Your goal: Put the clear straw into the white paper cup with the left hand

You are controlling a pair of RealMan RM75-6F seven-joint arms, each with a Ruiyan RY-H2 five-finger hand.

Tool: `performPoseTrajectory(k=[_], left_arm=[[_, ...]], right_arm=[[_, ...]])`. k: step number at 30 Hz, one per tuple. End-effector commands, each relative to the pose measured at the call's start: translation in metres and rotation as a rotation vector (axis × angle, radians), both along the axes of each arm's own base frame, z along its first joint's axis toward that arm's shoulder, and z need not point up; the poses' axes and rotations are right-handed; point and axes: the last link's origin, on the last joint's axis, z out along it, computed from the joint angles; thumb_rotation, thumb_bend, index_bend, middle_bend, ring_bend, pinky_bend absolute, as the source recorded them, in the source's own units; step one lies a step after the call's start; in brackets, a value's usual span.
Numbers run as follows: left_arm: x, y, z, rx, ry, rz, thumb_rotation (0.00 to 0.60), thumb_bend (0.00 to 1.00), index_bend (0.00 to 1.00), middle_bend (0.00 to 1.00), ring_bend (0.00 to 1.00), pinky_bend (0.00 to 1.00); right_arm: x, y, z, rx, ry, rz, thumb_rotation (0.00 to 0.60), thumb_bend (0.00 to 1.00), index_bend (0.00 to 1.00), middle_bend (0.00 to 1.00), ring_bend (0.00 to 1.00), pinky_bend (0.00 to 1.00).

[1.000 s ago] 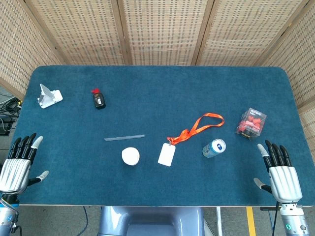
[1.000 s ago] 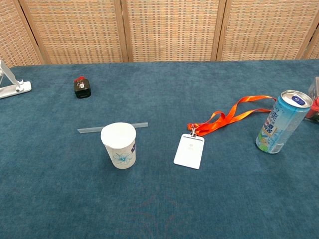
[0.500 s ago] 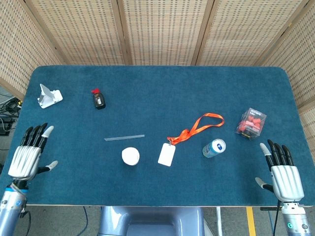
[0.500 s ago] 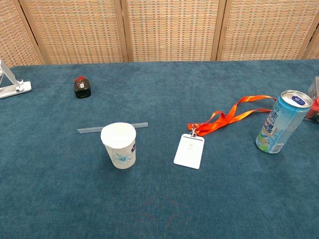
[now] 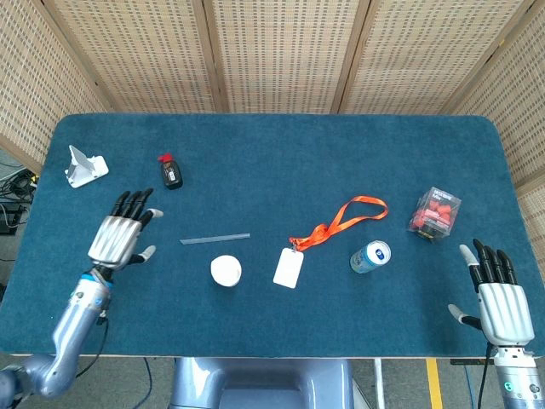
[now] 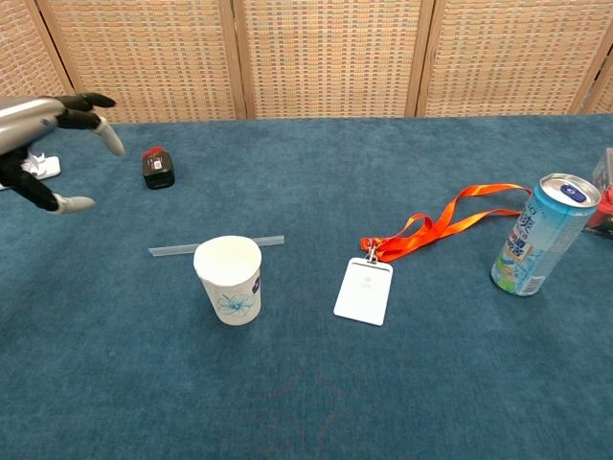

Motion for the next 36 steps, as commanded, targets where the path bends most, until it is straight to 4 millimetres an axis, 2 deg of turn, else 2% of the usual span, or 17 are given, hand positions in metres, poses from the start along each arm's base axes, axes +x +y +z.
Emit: performPoseTrajectory(k=[1,6,16,22,36], left_arm=[[0.018,0.016,-0.025,-0.032,-0.001,0.011,0.6,0.32,0.33,0.0,0.0,0.0],[0.032,0.026,-0.05,-0.06,0.017,0.044,0.6,0.33,0.35,0.0,0.0,0.0],[0.043,0.038,-0.082,-0.115,0.07,0.092,0.6,0.34,0.41,0.0,0.0,0.0],[0.043,0.044,-0.091,-0.111,0.101,0.115,0.6,0.35,0.5,0.0,0.0,0.0],[0.038,0.05,-0.099,-0.11,0.148,0.149,0.6,0.35,0.51,0.0,0.0,0.0]], right_arm=[[-0.001,0.0,0.001,-0.002,-0.006,-0.002,0.6,0.07,0.08,0.0,0.0,0.0],[-0.003,-0.001,0.003,-0.004,-0.016,-0.012,0.6,0.07,0.08,0.0,0.0,0.0],[-0.005,-0.002,0.01,-0.023,-0.041,-0.02,0.6,0.07,0.08,0.0,0.0,0.0],[-0.006,-0.002,0.011,-0.023,-0.048,-0.019,0.6,0.07,0.08,0.0,0.0,0.0],[-0.005,-0.001,0.013,-0.027,-0.057,-0.012,0.6,0.07,0.08,0.0,0.0,0.0]])
